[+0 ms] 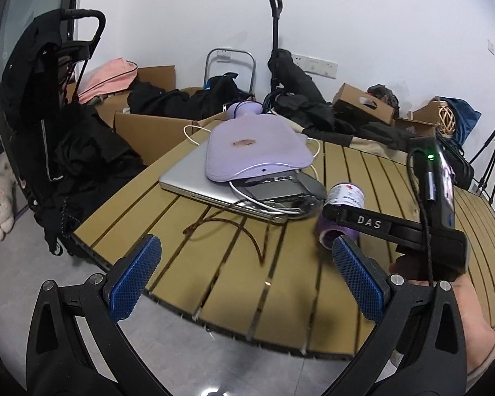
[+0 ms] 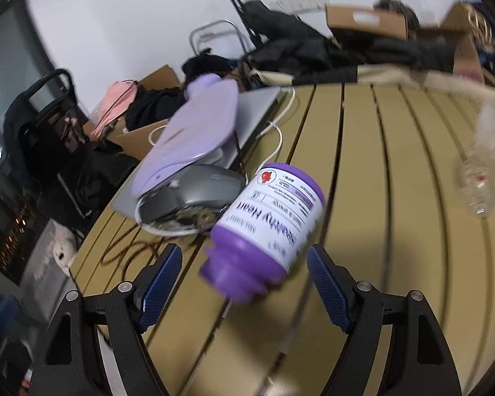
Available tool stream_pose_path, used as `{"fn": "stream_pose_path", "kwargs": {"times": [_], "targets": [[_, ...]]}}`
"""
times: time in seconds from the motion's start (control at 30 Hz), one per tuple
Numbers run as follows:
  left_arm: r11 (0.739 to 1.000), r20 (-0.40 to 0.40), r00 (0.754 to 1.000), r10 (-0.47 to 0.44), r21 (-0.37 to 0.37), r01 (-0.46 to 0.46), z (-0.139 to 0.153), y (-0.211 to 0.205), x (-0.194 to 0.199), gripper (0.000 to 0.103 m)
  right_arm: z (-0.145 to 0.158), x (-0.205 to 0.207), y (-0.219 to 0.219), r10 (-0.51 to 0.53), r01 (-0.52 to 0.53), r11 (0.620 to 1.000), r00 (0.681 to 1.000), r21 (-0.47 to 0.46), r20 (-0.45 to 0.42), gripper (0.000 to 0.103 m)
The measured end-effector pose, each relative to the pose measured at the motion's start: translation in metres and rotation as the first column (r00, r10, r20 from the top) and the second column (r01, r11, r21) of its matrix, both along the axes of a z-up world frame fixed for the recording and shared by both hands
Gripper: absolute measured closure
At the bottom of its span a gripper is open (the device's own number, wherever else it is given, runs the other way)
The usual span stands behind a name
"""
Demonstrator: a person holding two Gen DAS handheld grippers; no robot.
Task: Organize rigid objects
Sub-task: 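Reach the right gripper to the lying purple bottle and grasp it, then grasp the purple bottle with the left gripper and tilt it upright while the right gripper releases it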
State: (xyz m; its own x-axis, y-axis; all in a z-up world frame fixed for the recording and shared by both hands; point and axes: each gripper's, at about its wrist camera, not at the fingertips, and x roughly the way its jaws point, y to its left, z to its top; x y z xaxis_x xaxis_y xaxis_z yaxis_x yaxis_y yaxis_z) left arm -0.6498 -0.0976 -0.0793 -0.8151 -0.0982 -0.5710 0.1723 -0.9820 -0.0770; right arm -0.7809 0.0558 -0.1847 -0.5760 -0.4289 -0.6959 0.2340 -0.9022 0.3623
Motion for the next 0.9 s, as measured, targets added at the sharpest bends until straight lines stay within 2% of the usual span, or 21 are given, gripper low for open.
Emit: {"fn": "stream_pose_path", "kwargs": {"times": [0.1,0.17,0.23,0.3,0.4,0.47,0.53,0.57,0.67,0.73,0.83,0.9], "targets": [[1.000,0.019,1.000,0.008,-0.008,-0.008,-0.007,-0.002,-0.017,0.000,-0.013,-0.018,-0.003,-0.015,0.015,1.000,0.999,0.020,0.039,0.027],[1.000,0.033,0.999,0.003,-0.001,-0.003,-0.009,0.000,-0.023,0.000,-0.018,-0.024,0.006,0.005,-0.003,0.999,0.999,-0.035,0.054,0.032],[1.000,0.044,0.999,-0.023,0.008,0.022,-0.009,0.007,-0.031,0.000,-0.016,-0.021,0.017,0.061,-0.059,0.997,0.996,-0.040,0.067,0.034],[0.997,0.051,0.995,-0.081,0.025,0.080,-0.008,0.023,-0.041,0.000,-0.009,-0.009,0.026,0.152,-0.152,0.988,0.988,0.030,0.024,0.035],[0.973,0.060,0.974,-0.218,0.090,0.212,-0.010,0.053,-0.059,0.000,-0.003,0.021,0.039,0.374,-0.366,0.913,0.928,0.179,-0.010,0.035],[0.949,0.083,0.954,-0.287,0.160,0.272,-0.020,0.073,-0.077,0.002,-0.002,0.041,0.050,0.460,-0.441,0.863,0.888,0.246,-0.026,0.035],[0.942,0.115,0.946,-0.302,0.190,0.277,-0.030,0.089,-0.092,0.018,-0.004,0.053,0.064,0.503,-0.478,0.836,0.863,0.267,-0.030,0.035],[0.937,0.130,0.941,-0.312,0.205,0.282,-0.035,0.096,-0.098,0.021,-0.004,0.058,0.070,0.519,-0.493,0.829,0.854,0.263,-0.033,0.035],[0.927,0.146,0.934,-0.325,0.244,0.285,-0.048,0.112,-0.109,0.035,-0.006,0.067,0.085,0.541,-0.514,0.821,0.839,0.250,-0.052,0.034],[0.916,0.159,0.923,-0.350,0.264,0.302,-0.050,0.121,-0.112,0.049,-0.007,0.069,0.088,0.556,-0.528,0.813,0.830,0.247,-0.055,0.034],[0.928,0.158,0.928,-0.338,0.223,0.300,-0.046,0.128,-0.110,0.055,-0.007,0.074,0.088,0.580,-0.546,0.794,0.812,0.268,-0.065,0.034],[0.935,0.163,0.930,-0.331,0.191,0.299,-0.042,0.128,-0.103,0.056,-0.008,0.073,0.091,0.583,-0.548,0.790,0.810,0.277,-0.061,0.034]]}}
